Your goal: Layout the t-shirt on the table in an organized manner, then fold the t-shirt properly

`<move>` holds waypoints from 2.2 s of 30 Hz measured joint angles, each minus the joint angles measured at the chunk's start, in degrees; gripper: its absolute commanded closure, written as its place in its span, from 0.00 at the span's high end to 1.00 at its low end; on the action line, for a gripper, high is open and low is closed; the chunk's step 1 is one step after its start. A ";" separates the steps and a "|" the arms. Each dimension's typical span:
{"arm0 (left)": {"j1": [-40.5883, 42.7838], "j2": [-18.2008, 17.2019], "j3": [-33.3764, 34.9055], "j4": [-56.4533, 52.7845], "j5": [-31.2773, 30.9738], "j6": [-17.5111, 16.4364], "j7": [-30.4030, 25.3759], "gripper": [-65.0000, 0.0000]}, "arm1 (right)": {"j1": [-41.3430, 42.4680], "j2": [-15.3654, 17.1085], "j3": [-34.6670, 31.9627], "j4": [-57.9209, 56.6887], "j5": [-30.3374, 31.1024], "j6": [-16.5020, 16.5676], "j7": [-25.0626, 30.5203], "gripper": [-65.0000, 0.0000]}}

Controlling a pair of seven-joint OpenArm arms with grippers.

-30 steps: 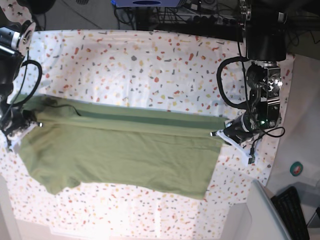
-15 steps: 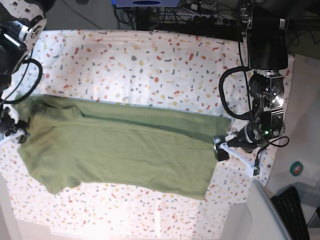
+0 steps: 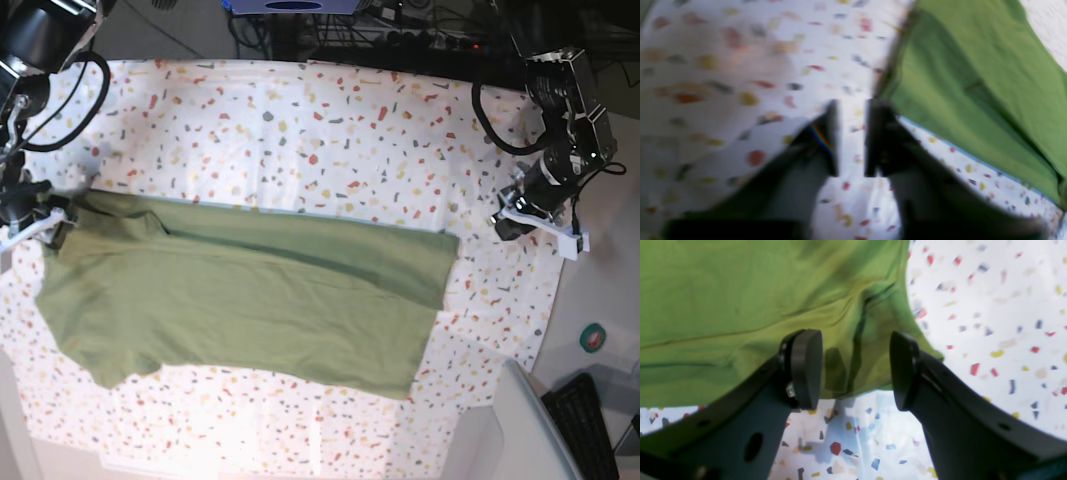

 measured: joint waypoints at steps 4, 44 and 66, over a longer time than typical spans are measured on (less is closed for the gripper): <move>2.05 -0.22 -1.79 0.02 -0.02 0.17 -0.28 0.00 | -0.57 -0.09 -0.04 0.00 0.00 0.00 -0.42 0.07; 3.65 -1.18 -1.36 0.07 -0.33 0.00 -0.13 0.00 | 18.56 5.68 -6.40 -32.28 -0.37 -0.22 3.87 0.00; 4.42 -2.16 -1.31 0.09 -0.48 0.02 0.02 0.62 | 13.44 -1.92 -3.80 -24.28 -0.17 -0.57 -2.60 0.00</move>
